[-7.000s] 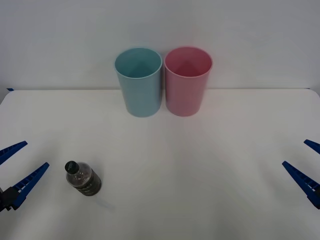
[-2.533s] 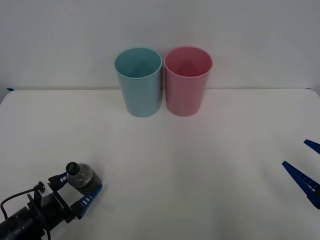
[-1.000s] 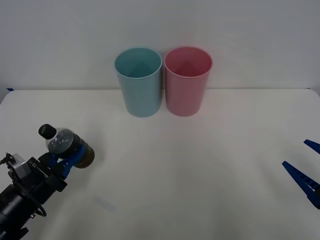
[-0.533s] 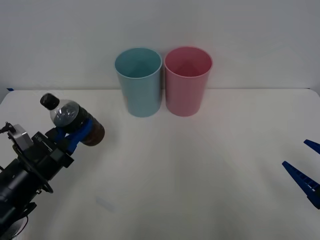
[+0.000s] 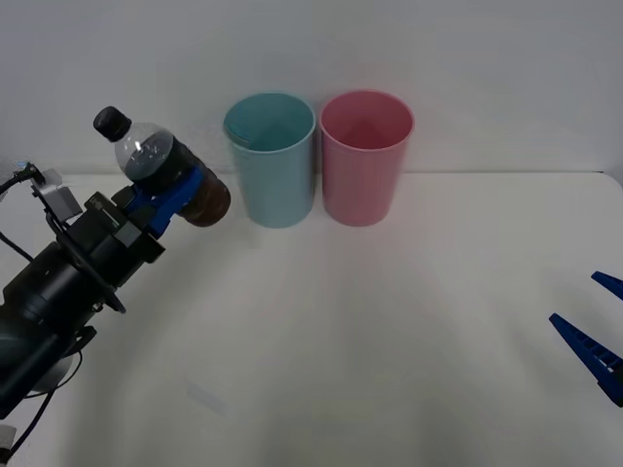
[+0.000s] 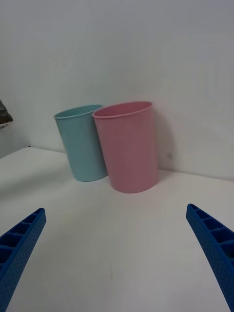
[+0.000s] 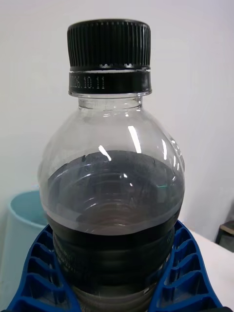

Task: Grasp the object on the table and drop it into the matching bin: aluminum can to the light blue bin, PET bottle to the pink bin.

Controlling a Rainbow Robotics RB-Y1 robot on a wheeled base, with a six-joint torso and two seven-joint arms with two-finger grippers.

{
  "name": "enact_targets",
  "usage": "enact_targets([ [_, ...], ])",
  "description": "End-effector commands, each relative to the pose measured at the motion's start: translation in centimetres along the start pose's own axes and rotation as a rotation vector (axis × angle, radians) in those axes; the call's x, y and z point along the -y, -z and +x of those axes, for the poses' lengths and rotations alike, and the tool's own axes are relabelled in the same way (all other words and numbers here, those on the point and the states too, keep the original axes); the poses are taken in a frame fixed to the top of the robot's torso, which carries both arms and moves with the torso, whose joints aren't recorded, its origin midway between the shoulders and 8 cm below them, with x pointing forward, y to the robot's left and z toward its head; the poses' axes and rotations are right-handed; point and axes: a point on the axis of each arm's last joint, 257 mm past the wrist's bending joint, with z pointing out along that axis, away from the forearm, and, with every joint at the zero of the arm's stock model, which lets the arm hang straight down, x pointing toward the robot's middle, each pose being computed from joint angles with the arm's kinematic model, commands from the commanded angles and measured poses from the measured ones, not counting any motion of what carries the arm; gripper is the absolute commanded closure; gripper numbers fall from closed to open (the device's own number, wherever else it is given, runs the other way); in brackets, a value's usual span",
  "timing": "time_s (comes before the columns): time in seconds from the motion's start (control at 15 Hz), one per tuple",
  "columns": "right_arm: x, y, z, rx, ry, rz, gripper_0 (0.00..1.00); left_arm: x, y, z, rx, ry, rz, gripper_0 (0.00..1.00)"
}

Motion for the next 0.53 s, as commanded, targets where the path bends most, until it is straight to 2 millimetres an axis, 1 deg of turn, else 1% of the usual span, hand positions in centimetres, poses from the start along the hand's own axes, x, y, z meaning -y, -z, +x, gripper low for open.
enact_targets([
  [0.07,0.0,0.0,0.0,0.0,0.0,0.0,0.0,0.2,-2.9,-1.8,0.002,0.004,0.041,1.0],
  [0.27,0.0,0.0,0.0,0.0,0.0,0.0,0.0,0.7,-5.3,-2.8,-0.012,-0.021,0.077,1.0],
  [0.53,0.0,0.0,0.0,0.0,0.0,0.0,0.0,2.1,-8.7,-3.9,-0.008,-0.05,0.137,1.0],
])
